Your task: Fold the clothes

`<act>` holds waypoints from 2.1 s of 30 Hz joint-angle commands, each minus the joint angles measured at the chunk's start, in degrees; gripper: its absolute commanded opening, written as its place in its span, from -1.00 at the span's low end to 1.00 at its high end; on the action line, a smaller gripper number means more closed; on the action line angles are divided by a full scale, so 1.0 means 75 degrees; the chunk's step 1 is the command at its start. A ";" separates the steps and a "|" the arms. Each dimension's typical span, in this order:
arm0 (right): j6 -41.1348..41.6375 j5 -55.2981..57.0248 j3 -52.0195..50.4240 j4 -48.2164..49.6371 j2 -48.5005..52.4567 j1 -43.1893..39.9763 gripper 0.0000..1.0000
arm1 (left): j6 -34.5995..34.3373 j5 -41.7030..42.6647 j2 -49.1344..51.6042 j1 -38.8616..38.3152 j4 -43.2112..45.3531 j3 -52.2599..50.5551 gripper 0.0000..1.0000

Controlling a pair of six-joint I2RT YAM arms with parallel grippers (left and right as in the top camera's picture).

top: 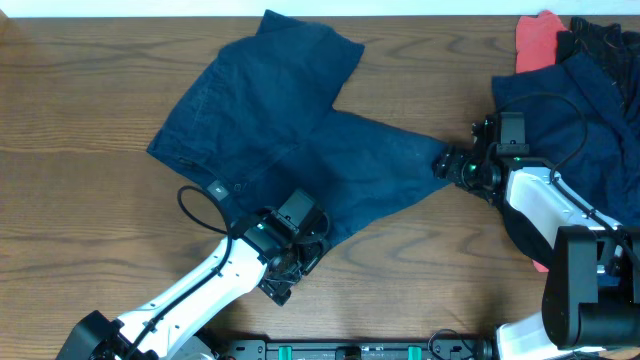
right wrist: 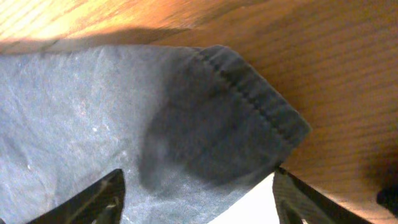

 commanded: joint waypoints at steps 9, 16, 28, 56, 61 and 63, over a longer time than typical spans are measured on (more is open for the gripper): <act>0.0813 0.0979 -0.0052 -0.0353 -0.0032 0.0073 0.40 | -0.1364 -0.0761 -0.0003 -0.0038 0.0580 -0.0548 0.88; 0.0848 0.1023 -0.0052 -0.0332 -0.0032 0.0073 0.21 | -0.1376 -0.1690 -0.0003 -0.0032 0.1510 -0.1040 0.53; 0.1466 0.1714 -0.0052 -0.0070 -0.0032 0.0638 0.04 | -0.1376 -0.2614 -0.0003 -0.0032 0.1440 -0.1040 0.04; -0.1390 0.3048 0.0006 -0.1212 -0.0038 0.1300 0.20 | -0.0606 -0.2766 -0.1731 0.0192 -0.0493 -0.1037 -0.88; -0.3456 0.2538 0.0020 -0.1437 -0.0038 0.1320 0.37 | -0.0082 -0.3363 -0.2404 0.0854 -0.0930 -0.1037 -0.88; -0.4121 0.2532 0.0023 -0.1489 -0.0041 0.1320 0.42 | 0.0137 -0.3628 -0.2518 0.1189 -0.0921 -0.1037 -0.88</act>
